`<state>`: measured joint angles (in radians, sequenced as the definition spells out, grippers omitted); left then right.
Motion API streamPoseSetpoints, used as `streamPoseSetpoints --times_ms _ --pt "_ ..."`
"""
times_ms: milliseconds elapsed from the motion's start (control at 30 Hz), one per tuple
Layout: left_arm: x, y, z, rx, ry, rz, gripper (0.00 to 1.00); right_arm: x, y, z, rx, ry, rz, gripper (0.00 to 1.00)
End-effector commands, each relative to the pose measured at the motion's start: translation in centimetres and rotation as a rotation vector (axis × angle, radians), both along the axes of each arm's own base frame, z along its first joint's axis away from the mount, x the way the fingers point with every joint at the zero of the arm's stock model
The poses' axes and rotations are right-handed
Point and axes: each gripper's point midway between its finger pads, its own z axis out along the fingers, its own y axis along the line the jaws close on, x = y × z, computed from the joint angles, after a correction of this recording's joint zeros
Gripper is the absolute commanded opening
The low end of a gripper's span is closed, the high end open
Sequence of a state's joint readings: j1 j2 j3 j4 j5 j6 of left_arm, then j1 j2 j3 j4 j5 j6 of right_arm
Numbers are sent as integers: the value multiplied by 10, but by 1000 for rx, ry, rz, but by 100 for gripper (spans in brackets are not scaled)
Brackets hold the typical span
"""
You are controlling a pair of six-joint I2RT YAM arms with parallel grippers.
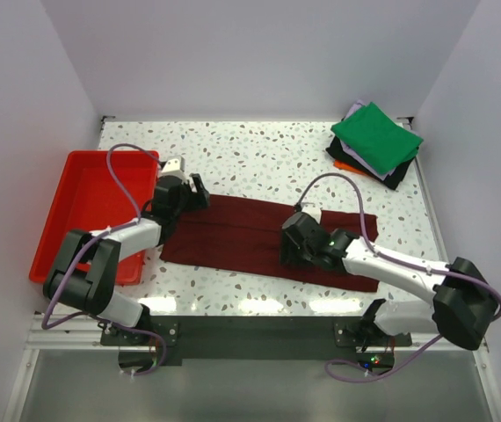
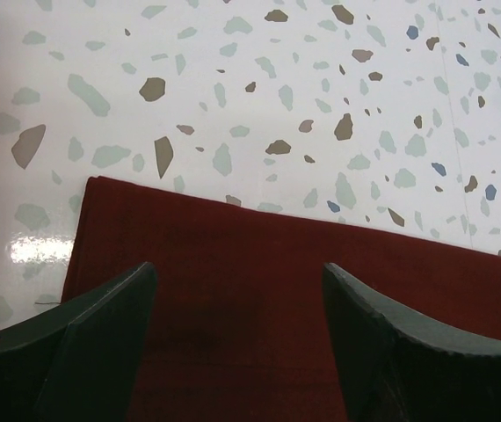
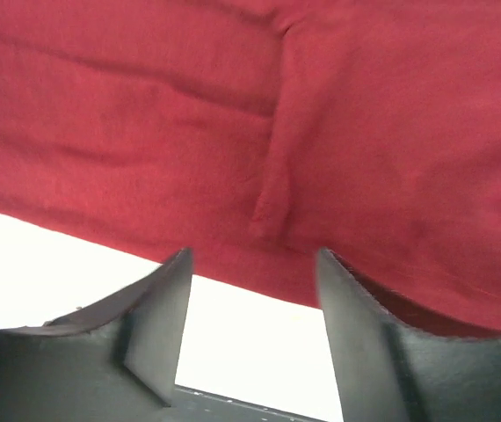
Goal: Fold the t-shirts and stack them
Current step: Fold the tshirt
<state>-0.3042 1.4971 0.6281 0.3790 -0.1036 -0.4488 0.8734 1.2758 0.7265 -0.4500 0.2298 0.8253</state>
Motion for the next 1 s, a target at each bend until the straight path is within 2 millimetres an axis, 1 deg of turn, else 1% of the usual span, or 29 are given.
streamPoseSetpoints --times_ms 0,33,100,133,167,200,233,267,300,333,400,500,567,667,800,833,900,967 --pt "6 3 9 7 -42 -6 81 18 -22 37 -53 -130 -92 64" --pt "7 3 10 10 -46 -6 81 22 -36 40 -89 -157 -135 66" --pt "6 4 9 14 -40 -4 81 12 -60 34 -143 -135 -187 70" --pt "7 4 9 17 -41 -2 81 13 -74 39 -135 -150 -232 72" --pt "7 4 9 17 -41 -2 81 6 -87 30 -150 -125 -263 75" --pt "7 4 9 17 -39 -4 81 0 -101 26 -165 -99 -292 75" --pt "7 4 10 17 -42 -2 81 2 -115 31 -127 -111 -354 75" --pt "7 4 10 15 -44 -4 81 -5 -123 24 -121 -91 -377 75" --pt "7 4 10 16 -42 -4 81 -9 -131 24 -114 -90 -401 76" --pt "7 4 9 15 -41 -3 81 -9 -138 30 -83 -116 -438 77" --pt "7 4 8 15 -39 -3 81 -16 -150 27 -85 -118 -493 78" --pt "8 3 6 15 -34 -7 81 -24 -161 24 -93 -114 -550 78" --pt "7 3 5 14 -33 -9 81 -27 -164 20 -107 -101 -564 78" --pt "7 3 5 15 -31 -9 81 -31 -166 8 -137 -66 -577 78" --pt "7 4 6 16 -36 -5 81 -28 -160 -4 -121 -54 -579 78" --pt "7 4 6 16 -36 -6 81 -23 -156 -6 -105 -61 -577 78" --pt "7 4 7 15 -37 -6 81 -19 -154 -8 -99 -77 -580 78" --pt "6 4 6 16 -36 -5 81 -16 -159 -11 -125 -90 -591 77"
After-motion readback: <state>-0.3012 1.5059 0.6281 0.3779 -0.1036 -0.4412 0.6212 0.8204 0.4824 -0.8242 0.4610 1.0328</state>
